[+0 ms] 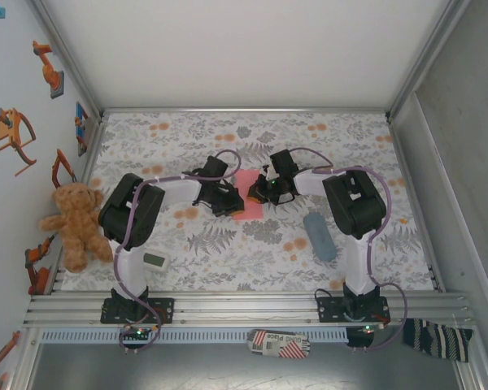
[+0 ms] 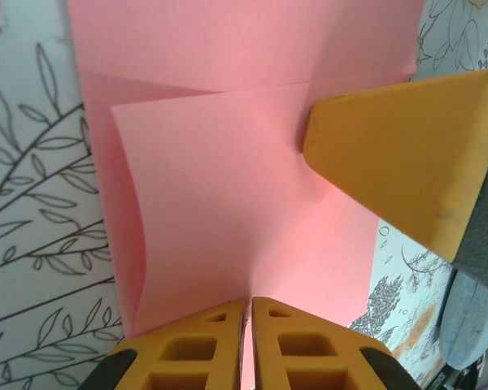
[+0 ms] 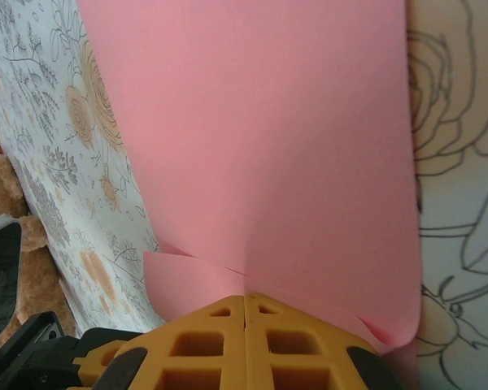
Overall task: Fold a paper plane with a square sheet of paper (pick it up from the middle)
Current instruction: Fold the triangle a second time at the center of the table.
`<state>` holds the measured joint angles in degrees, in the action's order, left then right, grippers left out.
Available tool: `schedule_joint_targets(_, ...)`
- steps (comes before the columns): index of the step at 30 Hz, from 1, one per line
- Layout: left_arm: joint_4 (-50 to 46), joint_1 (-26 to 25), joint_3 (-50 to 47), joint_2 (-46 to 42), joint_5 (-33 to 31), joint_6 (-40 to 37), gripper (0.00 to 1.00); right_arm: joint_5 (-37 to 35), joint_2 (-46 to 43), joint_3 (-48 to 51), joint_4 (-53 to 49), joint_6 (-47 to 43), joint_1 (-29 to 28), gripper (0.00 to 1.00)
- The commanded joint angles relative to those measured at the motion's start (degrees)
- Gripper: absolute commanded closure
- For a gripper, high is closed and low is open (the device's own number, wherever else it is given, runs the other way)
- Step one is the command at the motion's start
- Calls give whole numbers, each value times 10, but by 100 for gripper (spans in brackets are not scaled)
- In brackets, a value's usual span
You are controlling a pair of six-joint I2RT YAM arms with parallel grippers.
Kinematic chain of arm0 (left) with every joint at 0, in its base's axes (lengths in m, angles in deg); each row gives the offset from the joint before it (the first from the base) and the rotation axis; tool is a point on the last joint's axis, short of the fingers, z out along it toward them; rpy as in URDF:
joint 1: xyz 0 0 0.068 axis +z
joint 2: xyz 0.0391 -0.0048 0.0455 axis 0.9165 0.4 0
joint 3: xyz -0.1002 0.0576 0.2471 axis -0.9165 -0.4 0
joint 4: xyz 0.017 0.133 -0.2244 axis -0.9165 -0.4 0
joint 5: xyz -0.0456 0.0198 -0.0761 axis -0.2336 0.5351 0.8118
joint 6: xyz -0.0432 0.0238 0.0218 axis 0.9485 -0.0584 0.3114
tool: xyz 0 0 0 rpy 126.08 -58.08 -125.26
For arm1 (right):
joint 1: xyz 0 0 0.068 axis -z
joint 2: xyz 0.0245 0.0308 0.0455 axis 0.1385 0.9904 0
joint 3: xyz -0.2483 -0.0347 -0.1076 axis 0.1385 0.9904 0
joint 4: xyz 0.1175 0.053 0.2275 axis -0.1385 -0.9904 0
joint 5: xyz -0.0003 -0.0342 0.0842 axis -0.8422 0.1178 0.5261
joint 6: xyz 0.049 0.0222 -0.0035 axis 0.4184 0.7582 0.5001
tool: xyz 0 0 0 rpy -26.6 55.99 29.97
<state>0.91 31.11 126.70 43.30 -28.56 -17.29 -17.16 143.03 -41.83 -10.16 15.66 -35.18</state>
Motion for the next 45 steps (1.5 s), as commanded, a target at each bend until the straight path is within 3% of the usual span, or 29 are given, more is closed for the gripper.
schedule_joint_targets(1,-77,4,-30,-10,-21,-27,87,-91,60,24,-99,-10,11,100)
schedule_joint_targets(15,-144,10,-90,-104,-61,-46,87,-87,59,23,-101,-11,13,100)
schedule_joint_targets(20,-82,9,-64,-146,-60,-11,87,-83,56,21,-98,-11,13,100)
schedule_joint_targets(26,-3,-10,-26,-95,-51,39,87,-84,53,17,-95,-9,13,100)
schedule_joint_targets(31,-1,-19,2,-49,-57,52,88,-82,51,16,-92,-6,12,100)
schedule_joint_targets(45,-35,-19,-23,-26,-100,68,92,-79,46,15,-90,-7,13,100)
